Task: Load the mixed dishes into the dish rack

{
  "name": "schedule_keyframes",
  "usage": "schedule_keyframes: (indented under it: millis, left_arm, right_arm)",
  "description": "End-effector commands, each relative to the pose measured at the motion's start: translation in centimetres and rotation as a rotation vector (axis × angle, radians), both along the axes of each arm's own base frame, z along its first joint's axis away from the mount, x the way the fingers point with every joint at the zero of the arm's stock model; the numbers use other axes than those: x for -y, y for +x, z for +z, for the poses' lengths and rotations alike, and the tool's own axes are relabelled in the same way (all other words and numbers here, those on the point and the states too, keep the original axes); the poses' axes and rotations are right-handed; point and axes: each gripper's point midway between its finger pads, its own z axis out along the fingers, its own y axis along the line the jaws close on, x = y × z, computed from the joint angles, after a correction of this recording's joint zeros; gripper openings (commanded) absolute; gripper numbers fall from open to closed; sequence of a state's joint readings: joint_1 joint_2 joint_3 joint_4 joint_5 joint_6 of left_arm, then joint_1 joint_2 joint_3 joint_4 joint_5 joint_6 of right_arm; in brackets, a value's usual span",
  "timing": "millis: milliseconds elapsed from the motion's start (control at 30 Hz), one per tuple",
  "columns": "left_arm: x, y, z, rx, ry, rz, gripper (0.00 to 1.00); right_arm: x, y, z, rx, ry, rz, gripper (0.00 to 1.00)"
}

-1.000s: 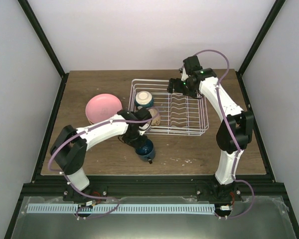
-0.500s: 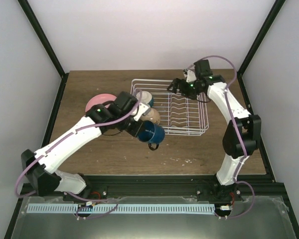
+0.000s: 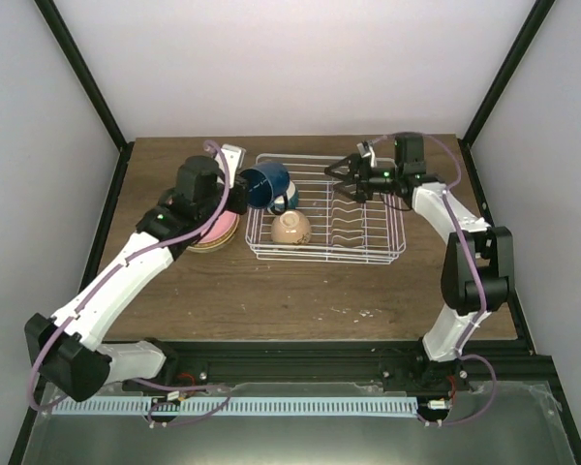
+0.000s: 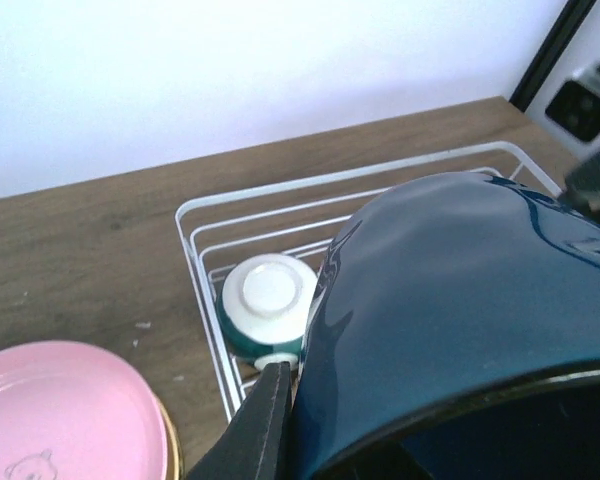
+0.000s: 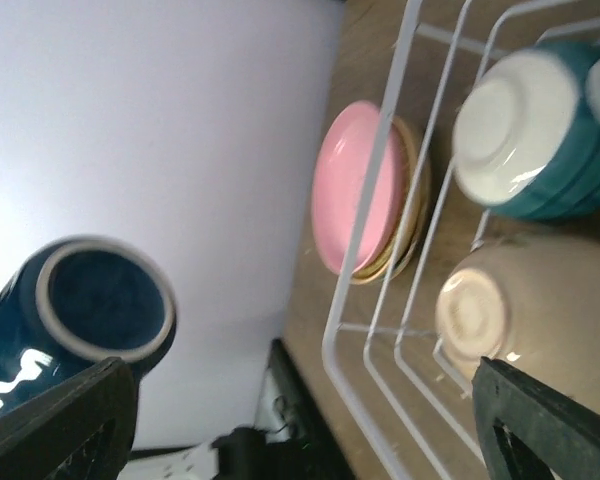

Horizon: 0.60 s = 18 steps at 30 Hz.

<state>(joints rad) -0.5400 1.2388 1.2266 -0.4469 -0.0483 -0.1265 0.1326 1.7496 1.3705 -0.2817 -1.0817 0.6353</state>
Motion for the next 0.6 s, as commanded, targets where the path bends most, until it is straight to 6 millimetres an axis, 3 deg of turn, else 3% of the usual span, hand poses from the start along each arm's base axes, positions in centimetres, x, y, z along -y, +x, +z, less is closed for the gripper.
schedule_keyframes:
  millis: [0, 300, 567]
  left_arm:
    - [1.4, 2.5, 5.4, 0.218, -0.150, 0.004, 0.00]
    - [3.7, 3.4, 4.6, 0.217, -0.225, -0.081, 0.00]
    - [4.8, 4.5, 4.0, 0.200, -0.287, -0.083, 0.00]
  right_arm:
    - [-1.1, -2.7, 4.4, 0.049, 0.211, 0.137, 0.92]
    - [-1.7, -4.8, 5.6, 0.082, 0.260, 0.232, 0.79]
    - [-3.8, -6.2, 6.0, 0.107, 0.313, 0.305, 0.67]
